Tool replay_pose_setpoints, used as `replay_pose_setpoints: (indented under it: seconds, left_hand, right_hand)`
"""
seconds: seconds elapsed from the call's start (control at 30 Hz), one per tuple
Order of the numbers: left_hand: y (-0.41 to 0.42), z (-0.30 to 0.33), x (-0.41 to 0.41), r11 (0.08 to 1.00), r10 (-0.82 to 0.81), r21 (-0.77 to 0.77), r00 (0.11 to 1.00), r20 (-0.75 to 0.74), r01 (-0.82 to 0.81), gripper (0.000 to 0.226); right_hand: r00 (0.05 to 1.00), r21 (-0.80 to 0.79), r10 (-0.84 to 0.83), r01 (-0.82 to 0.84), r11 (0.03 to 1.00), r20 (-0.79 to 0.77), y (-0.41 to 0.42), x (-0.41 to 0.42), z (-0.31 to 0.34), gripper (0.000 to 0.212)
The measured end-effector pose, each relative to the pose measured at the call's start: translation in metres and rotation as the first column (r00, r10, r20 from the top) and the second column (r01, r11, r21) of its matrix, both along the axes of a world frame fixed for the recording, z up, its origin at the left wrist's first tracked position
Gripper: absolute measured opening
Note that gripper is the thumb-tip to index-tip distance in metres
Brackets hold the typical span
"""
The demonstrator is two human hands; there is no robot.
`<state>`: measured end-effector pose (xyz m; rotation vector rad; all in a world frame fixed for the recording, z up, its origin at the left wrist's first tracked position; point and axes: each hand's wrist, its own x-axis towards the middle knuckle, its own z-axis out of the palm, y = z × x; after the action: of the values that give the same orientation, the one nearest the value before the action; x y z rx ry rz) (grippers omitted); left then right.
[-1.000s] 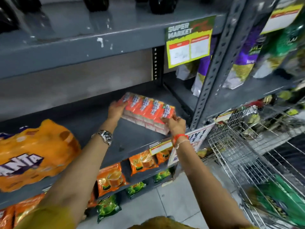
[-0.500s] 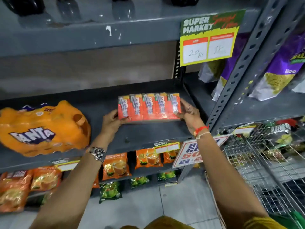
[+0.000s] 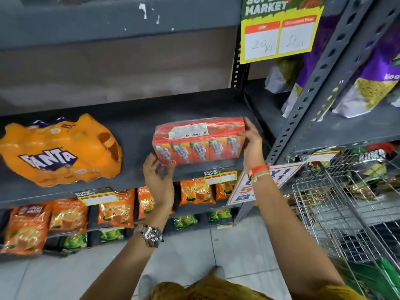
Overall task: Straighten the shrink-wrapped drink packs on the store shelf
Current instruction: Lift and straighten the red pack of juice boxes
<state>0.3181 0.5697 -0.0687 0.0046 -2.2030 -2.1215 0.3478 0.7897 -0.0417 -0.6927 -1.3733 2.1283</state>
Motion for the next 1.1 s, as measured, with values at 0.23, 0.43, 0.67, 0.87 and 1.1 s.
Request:
replay_pose_setpoints:
  seconds: [0.23, 0.43, 0.67, 0.87, 1.1]
  left_hand:
    - [0.021, 0.002, 0.024, 0.958, -0.285, 0.005, 0.951, 0.122, 0.287, 0.067]
    - [0.028, 0.021, -0.022, 0.873, -0.444, -0.044, 0.828, 0.342, 0.486, 0.096]
    - [0.054, 0.066, -0.089, 0.709, -0.573, -0.229, 0.734, 0.365, 0.667, 0.038]
    - [0.060, 0.087, -0.110, 0.613, -0.542, -0.562, 0.813, 0.211, 0.555, 0.028]
    - [0.056, 0.078, -0.103, 0.555, -0.475, -0.792, 0.878, -0.049, 0.256, 0.031]
  right_hand:
    - [0.982, 0.102, 0.028, -0.048, 0.994, 0.186, 0.007, -0.015, 0.001, 0.030]
    - [0.941, 0.182, -0.308, 0.281, 0.942, 0.143, -0.023, 0.003, -0.012, 0.017]
    - [0.948, 0.490, -0.117, -0.046, 0.870, 0.297, -0.127, 0.027, -0.072, 0.010]
    - [0.918, 0.737, 0.213, -0.395, 0.549, 0.333, -0.175, 0.003, -0.036, 0.039]
    - [0.952, 0.695, 0.219, -0.304, 0.651, 0.212, -0.118, -0.005, -0.025, 0.040]
